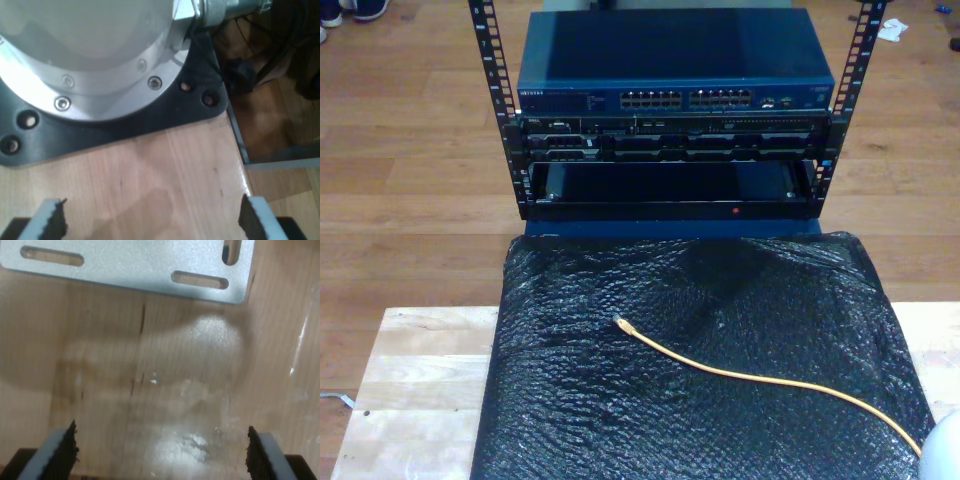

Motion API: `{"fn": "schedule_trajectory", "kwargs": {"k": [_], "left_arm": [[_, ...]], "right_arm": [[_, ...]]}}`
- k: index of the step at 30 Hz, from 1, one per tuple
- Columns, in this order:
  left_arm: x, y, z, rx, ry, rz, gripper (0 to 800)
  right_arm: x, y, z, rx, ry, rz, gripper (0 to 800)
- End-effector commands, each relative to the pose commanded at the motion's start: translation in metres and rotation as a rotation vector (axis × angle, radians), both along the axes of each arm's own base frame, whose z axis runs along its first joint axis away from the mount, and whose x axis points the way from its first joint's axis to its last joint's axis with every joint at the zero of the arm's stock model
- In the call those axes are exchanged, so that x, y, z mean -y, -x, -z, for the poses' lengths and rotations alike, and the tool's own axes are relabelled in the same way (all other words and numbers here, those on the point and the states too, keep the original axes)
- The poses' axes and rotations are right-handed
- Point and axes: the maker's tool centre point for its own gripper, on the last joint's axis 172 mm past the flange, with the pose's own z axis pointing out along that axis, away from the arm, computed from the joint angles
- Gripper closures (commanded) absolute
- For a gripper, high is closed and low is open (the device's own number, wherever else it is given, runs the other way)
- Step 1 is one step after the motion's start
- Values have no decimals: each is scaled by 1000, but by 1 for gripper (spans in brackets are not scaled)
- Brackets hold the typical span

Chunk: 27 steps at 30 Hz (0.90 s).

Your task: Grab the cable and plug it in

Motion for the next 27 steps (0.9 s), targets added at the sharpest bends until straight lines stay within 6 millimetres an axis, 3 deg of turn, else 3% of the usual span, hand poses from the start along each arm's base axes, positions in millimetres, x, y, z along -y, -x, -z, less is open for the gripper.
{"fn": "schedule_trajectory", "kwargs": {"k": [17,23,27], "left_arm": [[-8,1,-21,-23,11,-22,0],[-11,0,-33,-31,26,-26,0],[-17,-11,-44,-2,20,-54,0]], "right_arm": [[1,-4,-51,1,-111,23,2],[11,-6,-69,-14,-113,96,1],[26,-7,-81,-38,-112,198,2]]}}
